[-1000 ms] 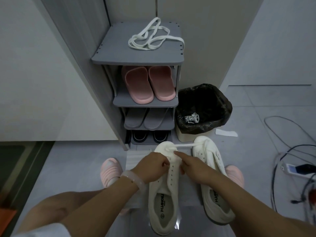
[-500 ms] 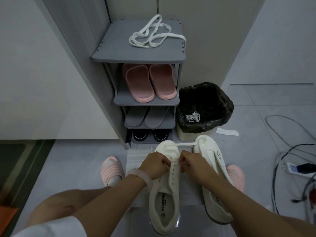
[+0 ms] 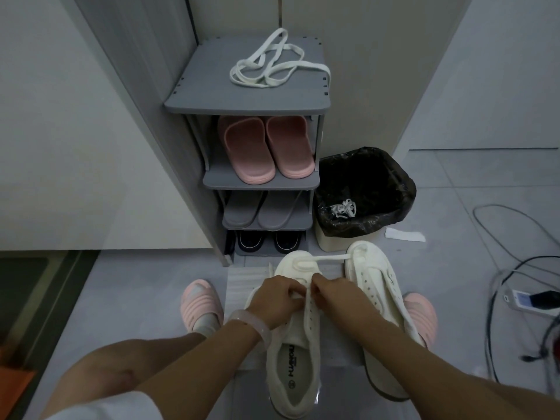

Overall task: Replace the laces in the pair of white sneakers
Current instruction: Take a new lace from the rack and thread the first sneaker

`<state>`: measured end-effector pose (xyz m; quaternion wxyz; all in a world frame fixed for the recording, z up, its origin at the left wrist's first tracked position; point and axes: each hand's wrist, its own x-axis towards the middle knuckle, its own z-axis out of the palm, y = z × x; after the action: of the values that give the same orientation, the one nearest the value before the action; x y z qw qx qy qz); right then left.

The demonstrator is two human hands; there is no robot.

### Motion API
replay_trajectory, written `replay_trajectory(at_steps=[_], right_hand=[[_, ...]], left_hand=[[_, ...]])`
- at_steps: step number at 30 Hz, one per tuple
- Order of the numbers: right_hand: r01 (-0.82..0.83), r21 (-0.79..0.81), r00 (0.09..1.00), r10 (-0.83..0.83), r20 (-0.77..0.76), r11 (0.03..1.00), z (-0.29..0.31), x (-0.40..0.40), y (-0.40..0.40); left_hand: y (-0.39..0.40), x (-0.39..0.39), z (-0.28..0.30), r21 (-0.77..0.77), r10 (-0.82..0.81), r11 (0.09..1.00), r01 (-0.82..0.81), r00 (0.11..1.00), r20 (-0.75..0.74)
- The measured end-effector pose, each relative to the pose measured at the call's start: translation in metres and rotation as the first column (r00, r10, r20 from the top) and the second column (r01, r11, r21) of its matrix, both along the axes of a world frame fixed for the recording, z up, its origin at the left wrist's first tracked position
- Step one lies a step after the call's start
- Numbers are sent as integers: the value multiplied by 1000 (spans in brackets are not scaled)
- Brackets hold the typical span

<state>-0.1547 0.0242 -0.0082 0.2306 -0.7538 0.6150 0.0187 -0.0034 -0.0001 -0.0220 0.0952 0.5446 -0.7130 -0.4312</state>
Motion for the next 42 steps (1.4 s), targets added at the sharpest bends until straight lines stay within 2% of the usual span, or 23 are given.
replay_trajectory(at_steps=[2,5,8,13,16,19,23,27,30,32,33,34,36,37,38,39,41,42], right_hand=[[23,3,1000,-23,-2,1000,-3,5,2],[193,102,960,-209,186,976,0,3,0],[234,123,919,-261,295,964,2,-4,-2],[208,119,939,-232,254,971,-4,0,0],[196,89,948,-212,237,977,-2,3,-1],[166,68,933,-179,313,984,1,6,2],[196,147,900,-237,366,970,-2,4,9],[255,224,886,-320,337,941,-10,13,10],[257,211,917,-307,253,943,-14,16,9],[267,203,930,-307,201,942,-14,16,6],[267,202,934,-305,188,942,-14,16,5],[266,209,933,-306,190,941,-13,16,5],[269,234,922,-320,218,934,-13,17,6],[269,240,918,-324,229,933,-13,18,7],[269,243,915,-326,237,932,-12,18,7],[269,248,911,-330,247,931,-12,18,8],[280,266,895,-351,276,922,-11,18,8],[285,276,886,-362,290,918,-11,18,8]], left_hand=[[-1,0,0,3,-6,1000,6,1000,-1],[-3,0,0,20,12,1000,-12,1000,-9],[-3,-1,-1,18,22,1000,-22,1000,2],[0,-3,-5,52,38,998,-38,999,-10],[0,-5,-4,33,40,999,-41,999,33],[-1,-7,-1,-10,15,1000,-14,995,96],[-1,-6,5,-35,16,999,-13,996,83],[-1,0,7,-69,-8,998,14,996,87],[0,2,13,-106,-15,994,26,994,105],[-9,11,28,-96,106,990,-104,994,23],[-18,20,39,-40,252,966,-256,965,-79],[-27,32,50,54,425,905,-423,885,-189],[-45,64,68,277,714,699,-659,619,-327],[-49,76,74,292,761,646,-705,564,-322],[-51,83,74,200,756,652,-732,603,-255],[-50,84,71,32,706,705,-709,696,-132],[-42,72,63,-282,514,834,-474,854,85],[-38,62,56,-336,389,884,-327,911,139]])
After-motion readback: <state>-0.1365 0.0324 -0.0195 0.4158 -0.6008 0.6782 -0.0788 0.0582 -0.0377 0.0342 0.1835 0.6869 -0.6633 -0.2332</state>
